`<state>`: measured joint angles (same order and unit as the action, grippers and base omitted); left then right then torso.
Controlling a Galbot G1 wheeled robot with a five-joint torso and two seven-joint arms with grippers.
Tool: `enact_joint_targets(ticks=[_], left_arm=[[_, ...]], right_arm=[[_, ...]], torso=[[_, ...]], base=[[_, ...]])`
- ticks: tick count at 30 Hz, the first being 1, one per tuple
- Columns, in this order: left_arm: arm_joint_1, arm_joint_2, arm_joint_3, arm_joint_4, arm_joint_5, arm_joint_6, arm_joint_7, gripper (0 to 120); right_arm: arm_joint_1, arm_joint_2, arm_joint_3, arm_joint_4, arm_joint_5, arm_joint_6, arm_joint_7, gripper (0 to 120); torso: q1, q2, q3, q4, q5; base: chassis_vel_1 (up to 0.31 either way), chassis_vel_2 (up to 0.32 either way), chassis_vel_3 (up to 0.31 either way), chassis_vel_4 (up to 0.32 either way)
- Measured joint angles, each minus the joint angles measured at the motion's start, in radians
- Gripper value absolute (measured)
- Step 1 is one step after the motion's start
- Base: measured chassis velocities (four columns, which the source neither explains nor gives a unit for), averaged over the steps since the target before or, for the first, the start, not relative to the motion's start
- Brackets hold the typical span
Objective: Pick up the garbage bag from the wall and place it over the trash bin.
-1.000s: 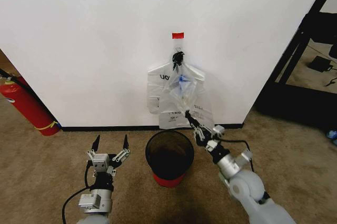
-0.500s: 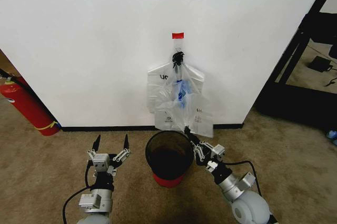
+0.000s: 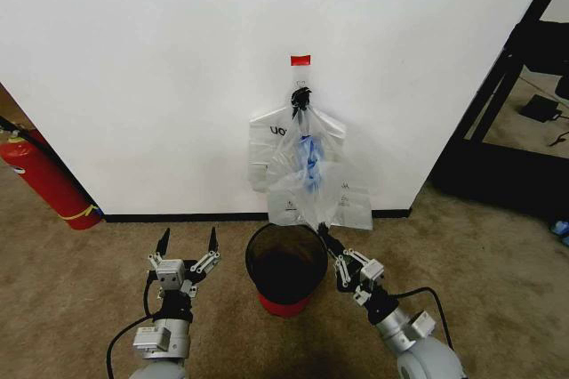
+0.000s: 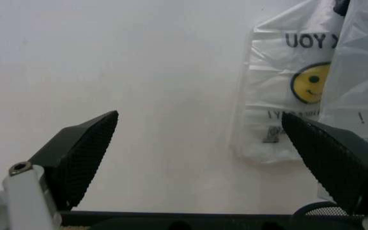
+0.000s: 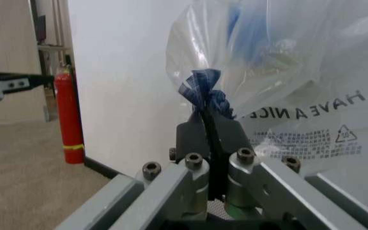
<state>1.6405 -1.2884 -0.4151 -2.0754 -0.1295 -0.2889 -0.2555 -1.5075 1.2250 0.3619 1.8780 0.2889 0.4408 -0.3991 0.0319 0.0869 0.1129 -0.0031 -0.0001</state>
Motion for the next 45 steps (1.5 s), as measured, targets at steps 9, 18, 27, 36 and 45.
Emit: enact_joint_targets(ticks=[9,18,27,36,45], left_arm=[[-0.017,0.003,0.01,0.01,0.0,0.007,0.0,100],[-0.022,0.003,0.012,0.019,-0.001,0.008,0.0,100],[-0.019,0.01,0.014,0.011,-0.005,0.008,0.0,100],[-0.072,0.14,0.067,-0.089,-0.085,0.081,-0.004,100],[-0.294,0.443,0.186,-0.24,-0.414,0.279,-0.03,100]], right_arm=[[-0.01,0.007,0.002,-0.039,-0.038,0.043,-0.003,0],[-0.011,0.009,0.003,-0.058,-0.081,0.076,-0.004,0],[0.009,0.015,-0.013,-0.051,-0.082,0.059,0.065,0],[0.085,-0.01,-0.058,0.007,0.046,-0.084,0.178,0],[0.107,-0.014,-0.065,-0.02,-0.013,-0.088,0.194,0]], torso=[[0.0,0.0,0.0,0.0,0.0],[0.0,0.0,0.0,0.0,0.0],[0.0,0.0,0.0,0.0,0.0],[0.0,0.0,0.0,0.0001,-0.0003],[0.0,0.0,0.0,0.0,-0.0001]], base=[[0.0,0.0,0.0,0.0],[0.0,0.0,0.0,0.0],[0.0,0.0,0.0,0.0],[0.0,0.0,0.0,0.0],[0.0,0.0,0.0,0.0]])
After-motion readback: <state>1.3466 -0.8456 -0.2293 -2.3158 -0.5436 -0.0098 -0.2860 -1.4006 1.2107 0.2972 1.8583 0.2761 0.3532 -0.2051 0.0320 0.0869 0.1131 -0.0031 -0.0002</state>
